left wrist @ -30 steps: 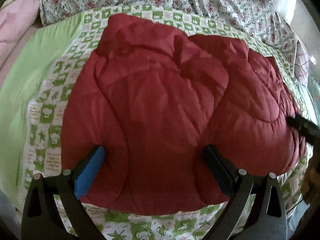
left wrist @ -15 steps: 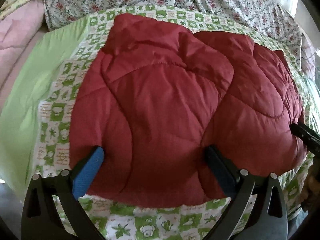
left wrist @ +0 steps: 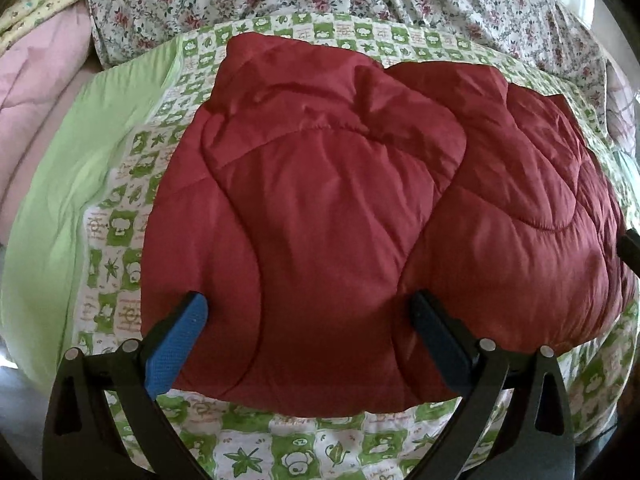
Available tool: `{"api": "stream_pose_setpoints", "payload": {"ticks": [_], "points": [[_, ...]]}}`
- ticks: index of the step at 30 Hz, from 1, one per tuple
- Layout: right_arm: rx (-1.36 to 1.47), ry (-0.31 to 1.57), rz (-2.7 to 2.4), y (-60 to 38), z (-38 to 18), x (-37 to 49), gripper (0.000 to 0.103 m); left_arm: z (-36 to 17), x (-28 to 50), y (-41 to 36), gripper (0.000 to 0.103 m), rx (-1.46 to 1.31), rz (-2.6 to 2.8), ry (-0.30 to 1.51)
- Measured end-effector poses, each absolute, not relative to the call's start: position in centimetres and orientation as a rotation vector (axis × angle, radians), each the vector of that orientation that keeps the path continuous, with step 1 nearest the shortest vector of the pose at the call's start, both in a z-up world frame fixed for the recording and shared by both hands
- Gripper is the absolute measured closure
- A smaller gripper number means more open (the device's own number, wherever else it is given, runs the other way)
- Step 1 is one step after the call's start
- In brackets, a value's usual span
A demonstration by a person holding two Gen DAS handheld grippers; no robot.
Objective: Fold large clothes
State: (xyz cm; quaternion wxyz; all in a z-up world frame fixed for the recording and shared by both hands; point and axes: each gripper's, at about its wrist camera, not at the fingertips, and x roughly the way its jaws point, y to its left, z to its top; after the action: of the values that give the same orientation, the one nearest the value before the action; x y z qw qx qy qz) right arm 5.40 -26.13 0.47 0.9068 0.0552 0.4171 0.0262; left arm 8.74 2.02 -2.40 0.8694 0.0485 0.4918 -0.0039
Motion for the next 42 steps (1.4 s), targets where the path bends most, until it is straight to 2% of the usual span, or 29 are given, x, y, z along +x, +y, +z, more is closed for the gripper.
{"api": "stream_pose_setpoints", "payload": {"ticks": [10,16,22,29,42], "points": [[0.055,0.917,0.131,-23.4,-0.5,7.5,0.016,-0.3,8.1,1.3,0.001,0.124,-0.038,0.962],[0.085,0.941,0.09,-24.8,-1.9,9.9,0.012,-3.0,10.4,1.4,0.0,0.121,-0.033,1.024],[0.118,0.951,0.065,-26.1,-2.8,10.9,0.01,-3.1,11.3,1.3,0.0,0.128,-0.027,1.013],[0.115,0.908,0.086,-25.3,-0.3,10.3,0.013,-3.3,11.7,1.2,0.0,0.133,-0.02,1.01],[0.112,0.959,0.088,-26.2,-3.7,12.5,0.006,-3.6,12.5,1.3,0.0,0.131,-0.032,1.008]]}}
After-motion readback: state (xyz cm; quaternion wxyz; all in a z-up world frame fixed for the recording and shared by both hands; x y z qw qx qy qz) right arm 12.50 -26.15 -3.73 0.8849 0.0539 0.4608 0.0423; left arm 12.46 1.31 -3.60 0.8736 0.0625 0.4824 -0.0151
